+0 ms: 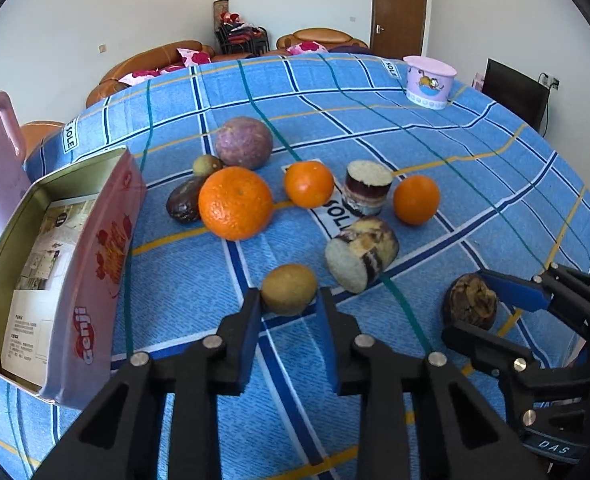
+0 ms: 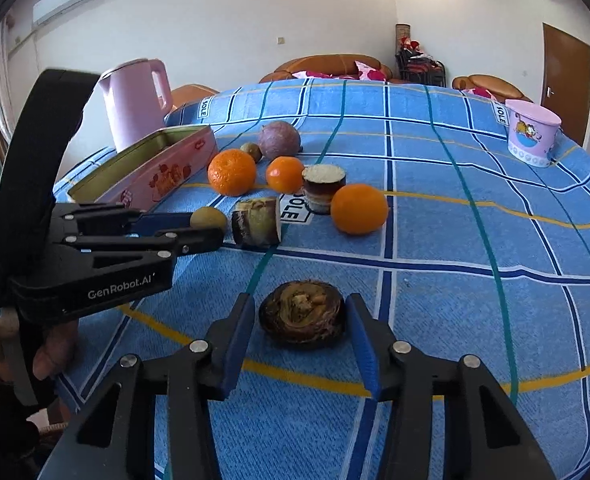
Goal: Organize fruits
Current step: 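Grasp the kiwi with the left gripper while the right gripper grasps the brown round fruit, then carry the kiwi and brown fruit in both grippers over the open tin box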
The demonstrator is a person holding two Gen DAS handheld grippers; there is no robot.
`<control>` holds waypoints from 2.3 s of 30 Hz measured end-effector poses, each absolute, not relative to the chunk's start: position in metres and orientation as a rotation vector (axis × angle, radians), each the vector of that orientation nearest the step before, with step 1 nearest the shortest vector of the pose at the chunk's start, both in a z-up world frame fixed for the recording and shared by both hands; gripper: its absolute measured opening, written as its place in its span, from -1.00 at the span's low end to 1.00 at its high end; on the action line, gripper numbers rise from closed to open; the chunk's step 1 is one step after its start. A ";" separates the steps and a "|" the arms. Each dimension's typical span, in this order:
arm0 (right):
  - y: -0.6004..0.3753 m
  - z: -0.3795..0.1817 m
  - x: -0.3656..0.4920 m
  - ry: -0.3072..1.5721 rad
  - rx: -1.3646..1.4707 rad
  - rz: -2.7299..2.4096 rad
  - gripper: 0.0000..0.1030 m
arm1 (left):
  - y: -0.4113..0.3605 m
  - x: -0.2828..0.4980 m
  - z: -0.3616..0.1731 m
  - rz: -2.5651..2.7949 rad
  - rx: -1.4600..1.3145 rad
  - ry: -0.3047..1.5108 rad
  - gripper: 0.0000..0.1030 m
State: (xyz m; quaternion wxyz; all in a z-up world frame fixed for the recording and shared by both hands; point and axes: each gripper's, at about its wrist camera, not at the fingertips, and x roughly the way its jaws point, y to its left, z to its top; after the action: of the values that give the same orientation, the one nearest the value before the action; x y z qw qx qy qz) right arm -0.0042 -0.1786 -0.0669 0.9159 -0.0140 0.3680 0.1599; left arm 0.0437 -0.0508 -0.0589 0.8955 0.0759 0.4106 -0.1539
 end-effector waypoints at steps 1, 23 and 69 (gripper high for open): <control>-0.179 -0.067 -0.004 0.756 -0.024 0.330 -0.10 | -0.051 0.043 -0.058 -0.317 0.158 0.849 -0.43; -0.160 -0.036 0.004 0.645 -0.069 0.331 -0.11 | -0.028 0.028 -0.038 -0.218 0.123 0.680 -0.43; -0.026 0.004 0.083 0.516 -0.303 0.503 -0.11 | 0.122 0.060 0.002 0.132 0.047 0.587 -0.43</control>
State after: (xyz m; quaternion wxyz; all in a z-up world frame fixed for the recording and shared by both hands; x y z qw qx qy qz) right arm 0.0825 -0.0256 0.0036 0.9246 -0.1475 0.2517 0.2451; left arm 0.0600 0.1219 0.0016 0.9548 0.0230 0.2891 0.0649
